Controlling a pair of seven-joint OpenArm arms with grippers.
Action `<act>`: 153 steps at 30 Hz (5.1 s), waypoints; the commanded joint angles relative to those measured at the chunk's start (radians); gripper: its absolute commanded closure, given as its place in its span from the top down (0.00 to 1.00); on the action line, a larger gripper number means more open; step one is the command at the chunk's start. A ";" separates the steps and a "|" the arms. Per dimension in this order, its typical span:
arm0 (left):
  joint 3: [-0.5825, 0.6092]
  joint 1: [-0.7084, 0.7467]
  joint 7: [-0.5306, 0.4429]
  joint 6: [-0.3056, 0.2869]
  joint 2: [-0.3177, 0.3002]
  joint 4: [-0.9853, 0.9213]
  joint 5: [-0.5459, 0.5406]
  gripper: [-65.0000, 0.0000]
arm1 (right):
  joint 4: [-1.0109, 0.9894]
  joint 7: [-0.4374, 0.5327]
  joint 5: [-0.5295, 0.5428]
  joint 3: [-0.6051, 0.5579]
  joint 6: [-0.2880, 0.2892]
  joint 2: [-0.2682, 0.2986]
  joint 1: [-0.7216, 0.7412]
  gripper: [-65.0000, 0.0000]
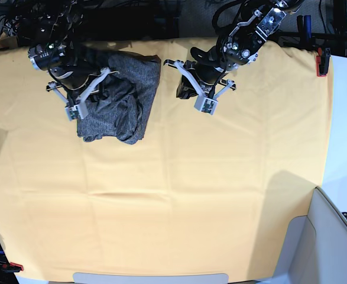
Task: Fold the T-shirt properly
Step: 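Press and flatten the folded shirt with the right gripper, then grasp the shirt's sides with both grippers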
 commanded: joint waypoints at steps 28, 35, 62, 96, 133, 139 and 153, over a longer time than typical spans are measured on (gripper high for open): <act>-0.007 -0.015 -0.020 -0.003 -0.001 0.013 0.002 0.01 | 0.016 0.015 0.098 -0.470 -0.002 0.230 0.060 0.08; -0.009 -0.014 -0.020 -0.003 -0.001 0.013 0.004 0.01 | 0.015 0.015 0.089 -0.388 -0.008 0.145 0.102 0.08; -0.007 -0.009 -0.020 -0.003 -0.003 0.013 0.004 0.01 | -0.249 0.254 0.091 -0.130 -0.526 -0.047 0.138 0.00; -0.141 0.051 0.034 -0.003 -0.008 0.090 0.002 0.15 | -0.202 0.156 0.128 -0.253 -0.402 0.259 0.368 0.24; -0.238 0.072 0.310 -0.006 0.126 0.177 -0.001 0.30 | -0.961 -0.120 0.622 0.050 0.194 0.323 0.578 0.56; -0.239 0.075 0.356 -0.006 0.129 0.177 -0.001 0.30 | -0.960 -0.137 0.615 0.048 0.194 0.302 0.575 0.56; -0.244 0.038 0.465 -0.007 0.204 0.013 -0.248 0.43 | -0.961 -0.131 0.546 0.047 0.194 0.294 0.574 0.19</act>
